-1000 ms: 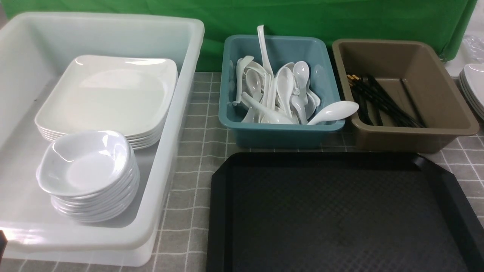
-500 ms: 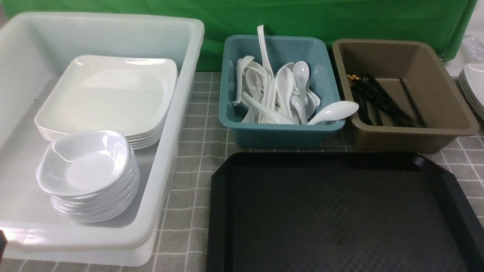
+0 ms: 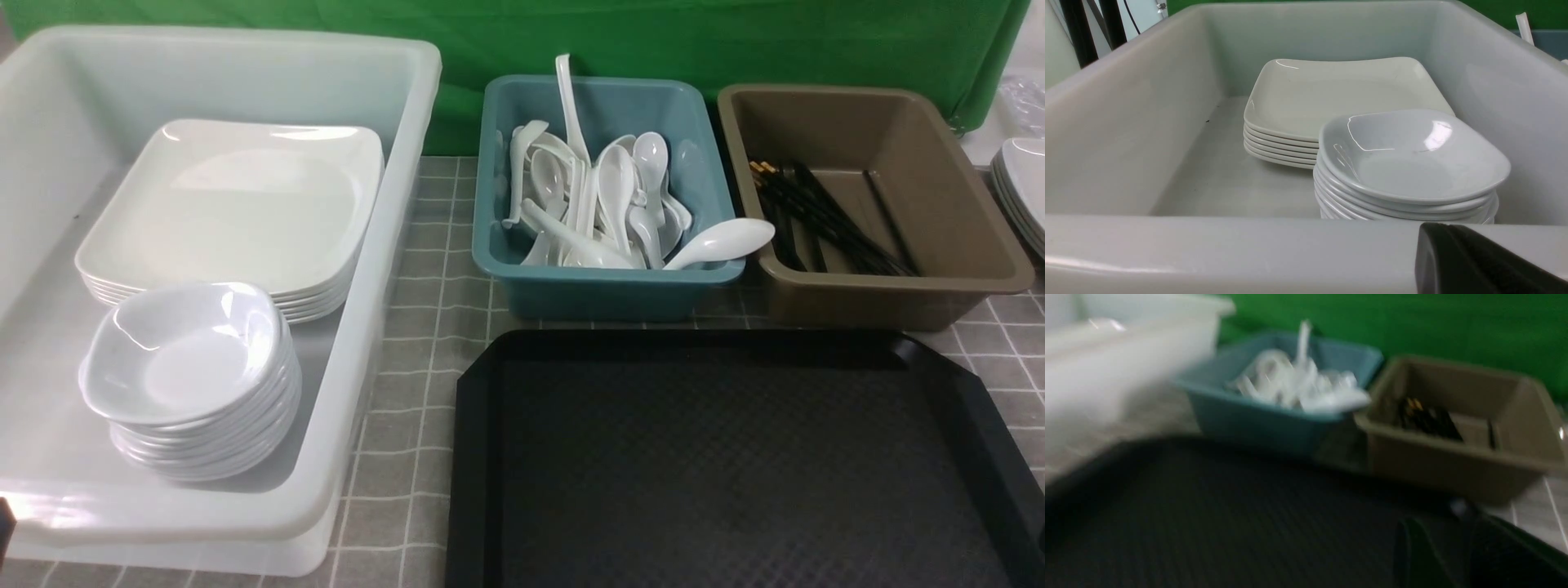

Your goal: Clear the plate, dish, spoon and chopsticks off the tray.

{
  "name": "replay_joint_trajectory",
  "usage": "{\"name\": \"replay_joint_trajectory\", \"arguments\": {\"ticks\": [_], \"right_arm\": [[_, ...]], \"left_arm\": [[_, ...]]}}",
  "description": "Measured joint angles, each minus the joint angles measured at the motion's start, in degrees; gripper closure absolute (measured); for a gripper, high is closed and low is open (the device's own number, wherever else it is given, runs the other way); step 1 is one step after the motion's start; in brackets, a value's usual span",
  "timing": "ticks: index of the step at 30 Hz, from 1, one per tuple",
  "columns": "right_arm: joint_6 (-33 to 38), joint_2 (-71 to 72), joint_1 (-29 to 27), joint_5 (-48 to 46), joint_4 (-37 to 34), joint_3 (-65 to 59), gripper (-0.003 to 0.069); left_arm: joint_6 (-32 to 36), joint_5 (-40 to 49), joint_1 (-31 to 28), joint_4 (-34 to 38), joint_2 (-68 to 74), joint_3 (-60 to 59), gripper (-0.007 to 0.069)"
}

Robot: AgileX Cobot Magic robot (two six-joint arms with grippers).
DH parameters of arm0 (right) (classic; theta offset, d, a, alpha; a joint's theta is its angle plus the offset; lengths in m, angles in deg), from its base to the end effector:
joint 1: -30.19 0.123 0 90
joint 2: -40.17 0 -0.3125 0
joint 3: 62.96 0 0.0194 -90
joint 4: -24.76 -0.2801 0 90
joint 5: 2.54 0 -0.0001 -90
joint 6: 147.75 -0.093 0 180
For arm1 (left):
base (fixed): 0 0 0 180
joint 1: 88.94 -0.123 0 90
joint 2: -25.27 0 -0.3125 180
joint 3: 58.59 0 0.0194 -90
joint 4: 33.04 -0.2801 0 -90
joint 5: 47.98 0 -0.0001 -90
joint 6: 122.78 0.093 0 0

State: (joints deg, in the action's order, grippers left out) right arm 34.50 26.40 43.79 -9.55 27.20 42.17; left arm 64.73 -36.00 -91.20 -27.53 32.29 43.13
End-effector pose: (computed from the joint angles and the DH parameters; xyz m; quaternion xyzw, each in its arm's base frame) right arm 0.0668 0.0157 0.2142 -0.1159 0.7319 0.0503 0.6695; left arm 0.0597 0.0005 0.1917 0.0057 0.7502 0.0178 0.6609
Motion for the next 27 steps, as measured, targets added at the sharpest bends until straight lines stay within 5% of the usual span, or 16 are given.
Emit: {"name": "replay_joint_trajectory", "arguments": {"ticks": [6, 27], "right_arm": [[0.35, 6.31, -10.94, -5.98, -0.65, -3.54, 0.0424], [0.3, 6.59, -11.7, -7.13, -1.01, -3.54, 0.0422]], "left_arm": [[0.0, 0.16, 0.0, -0.67, 0.0, 0.0, 0.0622], [0.07, 0.09, 0.0, -1.02, 0.0, 0.0, 0.0622]]}}
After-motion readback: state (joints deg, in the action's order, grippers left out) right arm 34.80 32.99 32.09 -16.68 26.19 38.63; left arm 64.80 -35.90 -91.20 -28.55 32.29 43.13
